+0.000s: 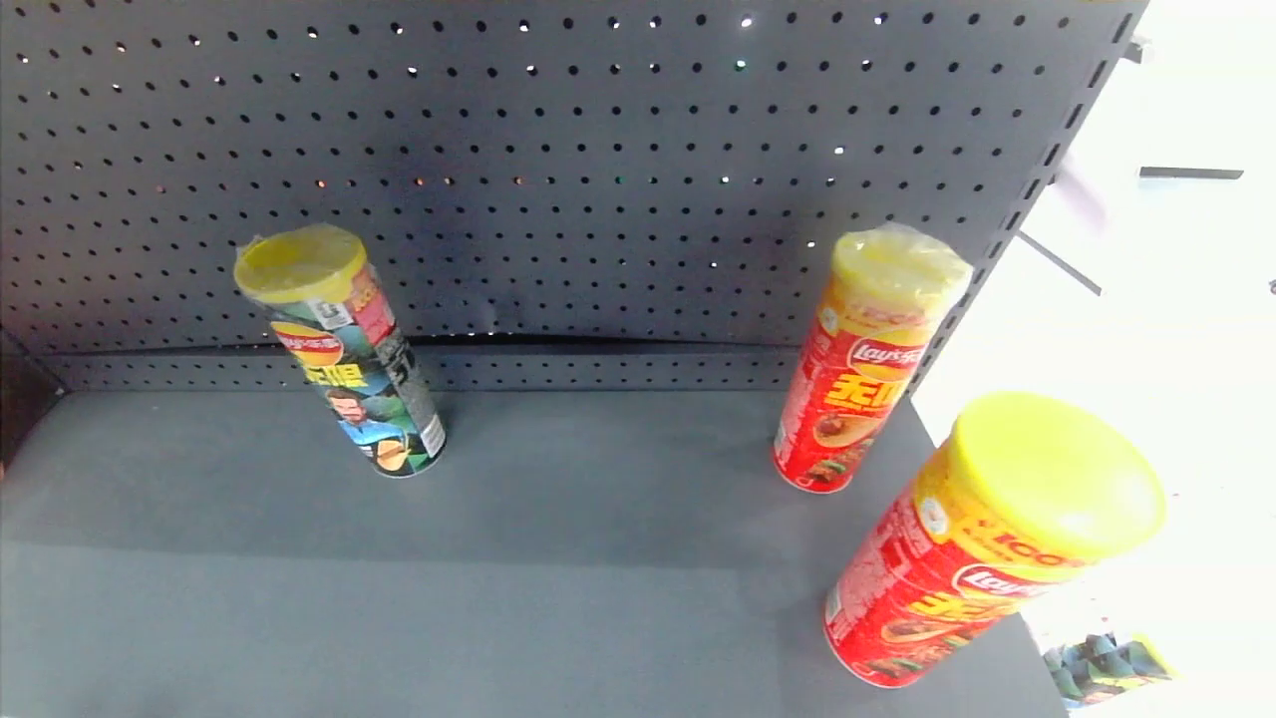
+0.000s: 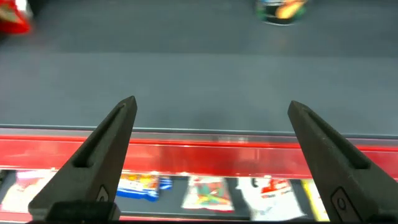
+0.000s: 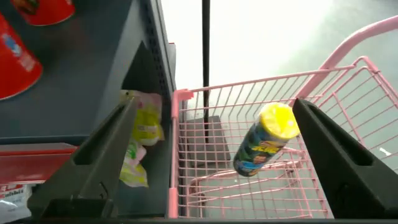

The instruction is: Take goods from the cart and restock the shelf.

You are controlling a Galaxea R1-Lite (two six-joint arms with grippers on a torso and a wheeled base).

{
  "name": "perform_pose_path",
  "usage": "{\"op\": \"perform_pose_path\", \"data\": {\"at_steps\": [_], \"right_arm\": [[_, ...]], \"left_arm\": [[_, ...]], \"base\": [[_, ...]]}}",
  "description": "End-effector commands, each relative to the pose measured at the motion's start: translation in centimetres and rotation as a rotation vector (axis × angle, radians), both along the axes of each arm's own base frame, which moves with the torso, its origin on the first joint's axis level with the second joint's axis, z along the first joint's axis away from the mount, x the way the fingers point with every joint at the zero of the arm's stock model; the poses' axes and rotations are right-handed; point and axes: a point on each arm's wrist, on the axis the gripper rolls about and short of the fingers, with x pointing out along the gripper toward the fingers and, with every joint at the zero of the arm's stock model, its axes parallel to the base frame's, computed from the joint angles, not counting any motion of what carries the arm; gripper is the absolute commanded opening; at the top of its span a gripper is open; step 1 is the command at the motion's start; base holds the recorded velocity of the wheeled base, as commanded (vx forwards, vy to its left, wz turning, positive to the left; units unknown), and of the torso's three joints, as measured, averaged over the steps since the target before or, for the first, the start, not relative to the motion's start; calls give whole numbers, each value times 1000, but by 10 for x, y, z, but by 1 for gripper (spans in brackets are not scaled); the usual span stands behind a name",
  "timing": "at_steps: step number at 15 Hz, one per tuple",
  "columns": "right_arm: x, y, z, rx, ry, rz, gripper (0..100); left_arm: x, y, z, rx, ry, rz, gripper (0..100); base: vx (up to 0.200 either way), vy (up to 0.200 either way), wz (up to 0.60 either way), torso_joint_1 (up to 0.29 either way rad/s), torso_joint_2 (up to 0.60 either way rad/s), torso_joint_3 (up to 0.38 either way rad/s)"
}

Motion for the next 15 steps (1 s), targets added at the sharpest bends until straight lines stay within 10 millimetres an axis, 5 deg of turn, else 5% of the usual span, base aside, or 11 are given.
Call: {"op": "perform_pose_path", "data": {"at_steps": [1, 5, 15], "right_arm": [[0, 0, 0, 0, 1, 0, 100], [0, 0, 0, 0, 3, 0, 100], [0, 0, 0, 0, 3, 0, 100]], "left_arm": [[0, 0, 0, 0, -1, 1, 100], [0, 0, 0, 0, 0, 1, 100], [0, 0, 0, -2, 0, 1, 100]], "base": [[0, -200, 0, 2, 2, -2], [0, -200, 0, 2, 2, 1], [0, 0, 0, 0, 0, 0]]}}
